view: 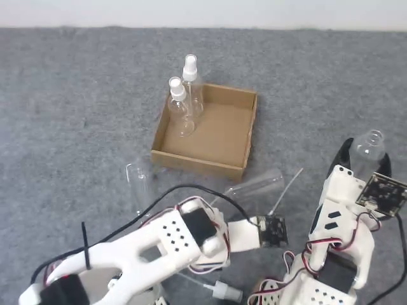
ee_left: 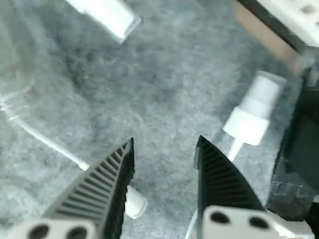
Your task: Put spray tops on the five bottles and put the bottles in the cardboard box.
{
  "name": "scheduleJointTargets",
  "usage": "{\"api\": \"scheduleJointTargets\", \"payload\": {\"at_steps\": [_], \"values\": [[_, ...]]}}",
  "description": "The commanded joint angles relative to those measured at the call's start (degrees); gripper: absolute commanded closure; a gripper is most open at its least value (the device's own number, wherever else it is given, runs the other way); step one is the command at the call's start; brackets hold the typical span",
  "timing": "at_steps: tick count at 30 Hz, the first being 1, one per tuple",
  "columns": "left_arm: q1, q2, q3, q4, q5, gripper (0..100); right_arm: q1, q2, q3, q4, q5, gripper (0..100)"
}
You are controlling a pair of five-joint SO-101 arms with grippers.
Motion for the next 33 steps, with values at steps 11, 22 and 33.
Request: {"api": "scheduleJointTargets", "payload": {"at_steps": [11, 22, 33], "values": [[16.3, 12.4, -3.3, -1.5, 10.3, 77, -0.1, -0.1, -0.7, -1.0, 0.9, 96.1], [16.6, 20.6, -3.0, -8.5, 12.9, 78, -0.1, -0.1, -0.7, -1.0, 0.9, 96.1], [16.4, 20.0, -6.0, -4.7, 13.2, 78, -0.1, -0.1, -0.7, -1.0, 0.9, 96.1]]}}
